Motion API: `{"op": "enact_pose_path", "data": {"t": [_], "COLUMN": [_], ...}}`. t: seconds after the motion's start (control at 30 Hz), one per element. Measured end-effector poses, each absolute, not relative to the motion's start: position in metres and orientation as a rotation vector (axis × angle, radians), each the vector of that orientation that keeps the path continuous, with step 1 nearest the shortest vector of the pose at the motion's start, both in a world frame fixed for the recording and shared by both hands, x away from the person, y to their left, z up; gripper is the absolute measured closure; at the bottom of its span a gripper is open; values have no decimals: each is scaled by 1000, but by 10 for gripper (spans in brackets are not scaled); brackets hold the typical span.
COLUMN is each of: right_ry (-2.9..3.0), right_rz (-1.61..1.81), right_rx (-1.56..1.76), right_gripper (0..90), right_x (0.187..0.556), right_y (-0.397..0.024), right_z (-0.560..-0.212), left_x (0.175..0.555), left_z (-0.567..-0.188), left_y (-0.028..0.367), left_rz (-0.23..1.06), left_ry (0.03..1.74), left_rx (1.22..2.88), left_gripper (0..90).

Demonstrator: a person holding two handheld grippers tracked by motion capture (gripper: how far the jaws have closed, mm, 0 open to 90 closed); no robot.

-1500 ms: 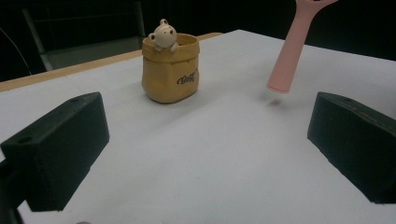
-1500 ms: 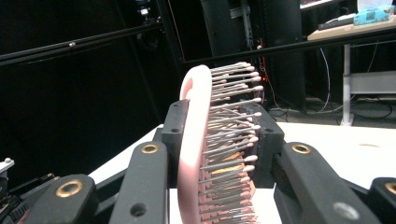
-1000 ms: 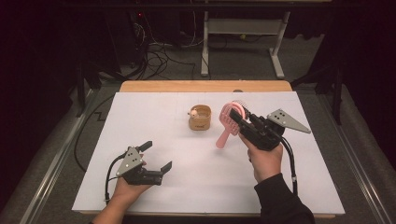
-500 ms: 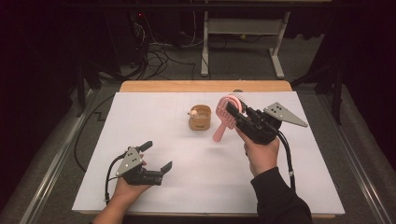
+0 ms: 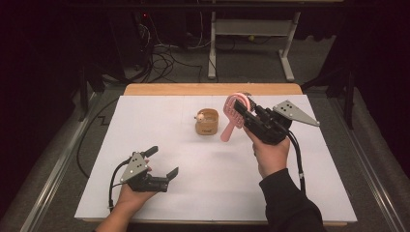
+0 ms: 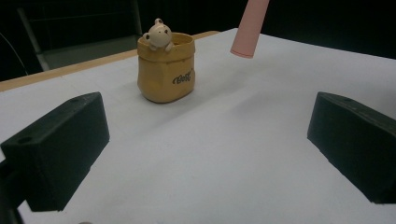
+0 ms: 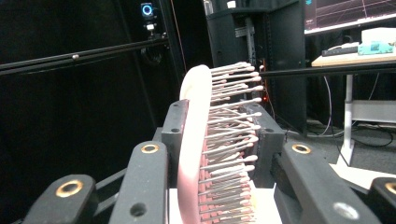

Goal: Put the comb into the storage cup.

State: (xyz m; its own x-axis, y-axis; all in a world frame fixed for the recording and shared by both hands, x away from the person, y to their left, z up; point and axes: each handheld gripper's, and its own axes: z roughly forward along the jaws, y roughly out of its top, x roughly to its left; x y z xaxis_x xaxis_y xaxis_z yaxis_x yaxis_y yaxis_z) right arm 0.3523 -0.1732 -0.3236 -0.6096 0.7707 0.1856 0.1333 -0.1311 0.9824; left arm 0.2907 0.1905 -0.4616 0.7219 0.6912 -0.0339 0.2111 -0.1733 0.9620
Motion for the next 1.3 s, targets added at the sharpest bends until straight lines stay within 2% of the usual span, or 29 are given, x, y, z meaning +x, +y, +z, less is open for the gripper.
{"op": "enact_pose_path", "data": {"t": [0.9,1.3], "right_ry": [1632,1624], "right_rz": [1772,1785], "right_rx": [978,962], "right_gripper": [668,668], "right_x": [382,396], "right_y": [-156,-144], "right_z": [-298,-297], "left_x": [292,292], "left_z": [-462,-462], "left_y": [192,192], "left_rz": [486,475], "left_ry": [725,724], "left_rx": [1712,1708], "left_gripper": [0,0]}}
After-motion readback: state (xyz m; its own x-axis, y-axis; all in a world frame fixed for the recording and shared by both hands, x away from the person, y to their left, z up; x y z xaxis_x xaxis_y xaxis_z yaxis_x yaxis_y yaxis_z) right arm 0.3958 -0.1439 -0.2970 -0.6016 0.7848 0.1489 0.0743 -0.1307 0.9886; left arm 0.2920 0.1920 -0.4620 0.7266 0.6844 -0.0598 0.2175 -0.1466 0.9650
